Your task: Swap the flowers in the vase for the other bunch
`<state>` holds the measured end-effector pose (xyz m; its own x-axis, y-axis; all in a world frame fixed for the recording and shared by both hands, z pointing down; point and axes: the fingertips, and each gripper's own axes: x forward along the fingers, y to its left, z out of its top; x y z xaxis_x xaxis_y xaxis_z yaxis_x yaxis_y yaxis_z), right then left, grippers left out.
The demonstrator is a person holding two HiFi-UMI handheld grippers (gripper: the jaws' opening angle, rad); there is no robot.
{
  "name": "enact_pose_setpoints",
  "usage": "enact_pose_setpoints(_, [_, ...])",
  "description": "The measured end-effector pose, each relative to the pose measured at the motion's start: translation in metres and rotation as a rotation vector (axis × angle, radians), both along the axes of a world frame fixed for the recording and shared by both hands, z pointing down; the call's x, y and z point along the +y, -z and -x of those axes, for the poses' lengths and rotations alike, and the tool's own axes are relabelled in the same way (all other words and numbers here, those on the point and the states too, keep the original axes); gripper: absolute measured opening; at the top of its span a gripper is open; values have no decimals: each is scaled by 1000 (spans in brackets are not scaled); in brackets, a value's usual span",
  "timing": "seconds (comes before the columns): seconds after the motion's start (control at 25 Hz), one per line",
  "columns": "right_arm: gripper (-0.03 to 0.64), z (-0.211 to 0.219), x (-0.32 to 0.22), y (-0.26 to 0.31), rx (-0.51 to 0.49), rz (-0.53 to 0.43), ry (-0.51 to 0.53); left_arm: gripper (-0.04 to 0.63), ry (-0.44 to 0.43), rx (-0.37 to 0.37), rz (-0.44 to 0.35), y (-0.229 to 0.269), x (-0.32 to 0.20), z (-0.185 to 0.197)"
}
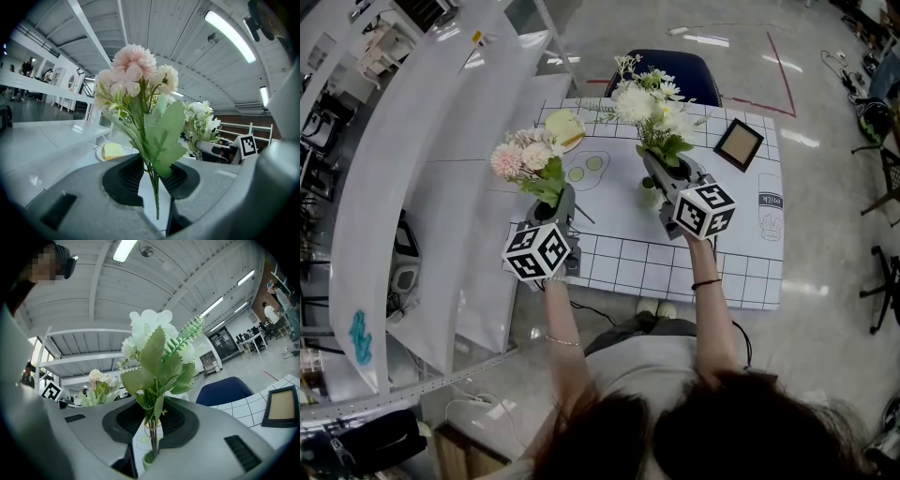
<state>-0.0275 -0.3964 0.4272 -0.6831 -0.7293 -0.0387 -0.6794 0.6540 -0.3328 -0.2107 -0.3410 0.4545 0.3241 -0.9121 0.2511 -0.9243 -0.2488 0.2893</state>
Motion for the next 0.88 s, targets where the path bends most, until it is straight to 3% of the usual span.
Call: enact_pose_setpoints(0.88, [72,6,10,-33,95,0,25,89,-9,12,8,-4,2,-4])
